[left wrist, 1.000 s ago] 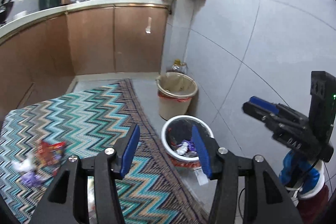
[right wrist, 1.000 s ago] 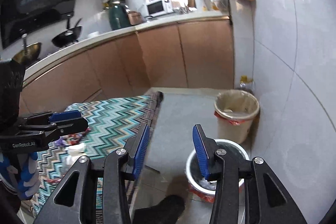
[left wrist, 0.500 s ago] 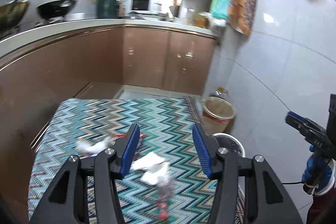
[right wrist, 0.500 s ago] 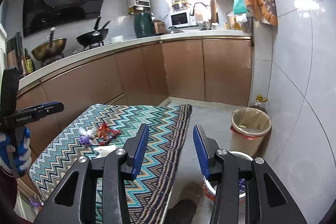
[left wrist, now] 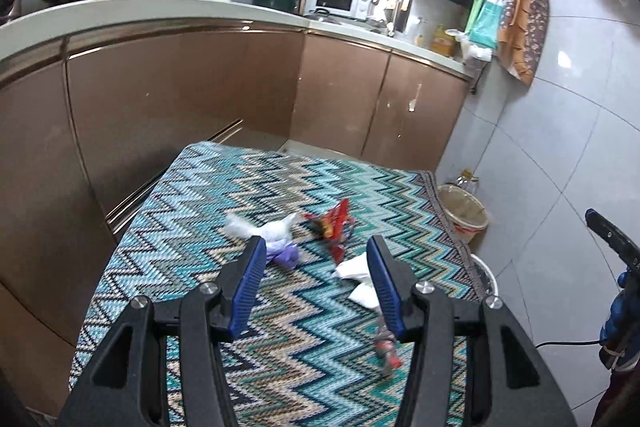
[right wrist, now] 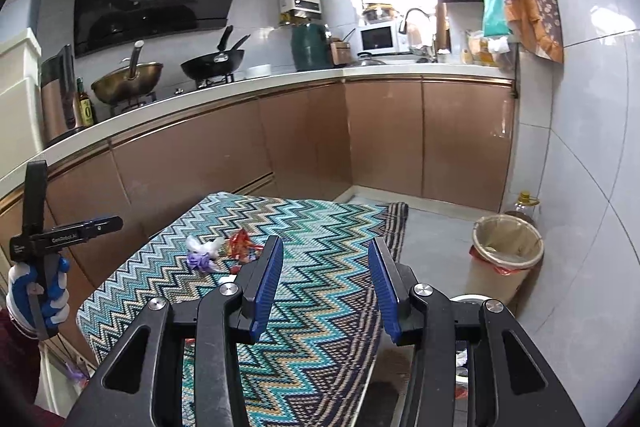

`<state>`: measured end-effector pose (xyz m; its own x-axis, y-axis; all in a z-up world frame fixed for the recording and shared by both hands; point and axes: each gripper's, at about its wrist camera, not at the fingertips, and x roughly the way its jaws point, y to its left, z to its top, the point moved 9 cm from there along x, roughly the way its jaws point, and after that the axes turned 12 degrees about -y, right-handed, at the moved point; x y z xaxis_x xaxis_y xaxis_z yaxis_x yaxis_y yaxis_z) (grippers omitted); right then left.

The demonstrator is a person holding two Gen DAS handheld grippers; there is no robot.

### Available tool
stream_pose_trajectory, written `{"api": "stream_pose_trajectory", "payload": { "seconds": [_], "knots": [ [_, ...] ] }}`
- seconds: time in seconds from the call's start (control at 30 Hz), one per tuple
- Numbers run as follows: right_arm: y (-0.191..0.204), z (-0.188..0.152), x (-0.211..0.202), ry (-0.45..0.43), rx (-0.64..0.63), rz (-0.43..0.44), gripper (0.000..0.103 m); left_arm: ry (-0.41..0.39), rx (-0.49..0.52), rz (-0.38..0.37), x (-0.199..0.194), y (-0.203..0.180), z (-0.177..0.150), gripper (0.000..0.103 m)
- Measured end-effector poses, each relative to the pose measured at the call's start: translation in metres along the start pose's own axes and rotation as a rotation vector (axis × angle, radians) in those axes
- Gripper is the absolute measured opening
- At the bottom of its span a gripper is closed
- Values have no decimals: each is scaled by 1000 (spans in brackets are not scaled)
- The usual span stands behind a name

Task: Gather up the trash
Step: 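Move both tools back over the trash on the rug, then grasp the purple and white plastic bags with the left tool while the right tool grasps a white tissue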

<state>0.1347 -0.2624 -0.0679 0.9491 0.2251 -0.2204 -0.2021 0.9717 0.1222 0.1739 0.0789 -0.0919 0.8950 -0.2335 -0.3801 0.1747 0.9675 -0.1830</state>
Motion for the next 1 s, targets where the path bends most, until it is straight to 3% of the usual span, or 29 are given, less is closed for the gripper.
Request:
{"api": "stream_pose_trajectory", "payload": {
  "seconds": [0.27, 0.37, 0.77, 1.0],
  "knots": [
    [15, -14, 27, 59, 7, 18, 44, 53, 26, 42, 17, 32, -26, 51],
    [20, -24, 44, 97, 14, 26, 44, 85, 5, 32, 31, 42, -39, 60],
    [66, -76, 126, 290, 14, 123, 44, 185, -33, -78, 100, 35, -71, 60],
    [90, -103, 174, 379, 19, 195, 44, 259, -114, -116, 142, 27, -86, 60]
  ]
}}
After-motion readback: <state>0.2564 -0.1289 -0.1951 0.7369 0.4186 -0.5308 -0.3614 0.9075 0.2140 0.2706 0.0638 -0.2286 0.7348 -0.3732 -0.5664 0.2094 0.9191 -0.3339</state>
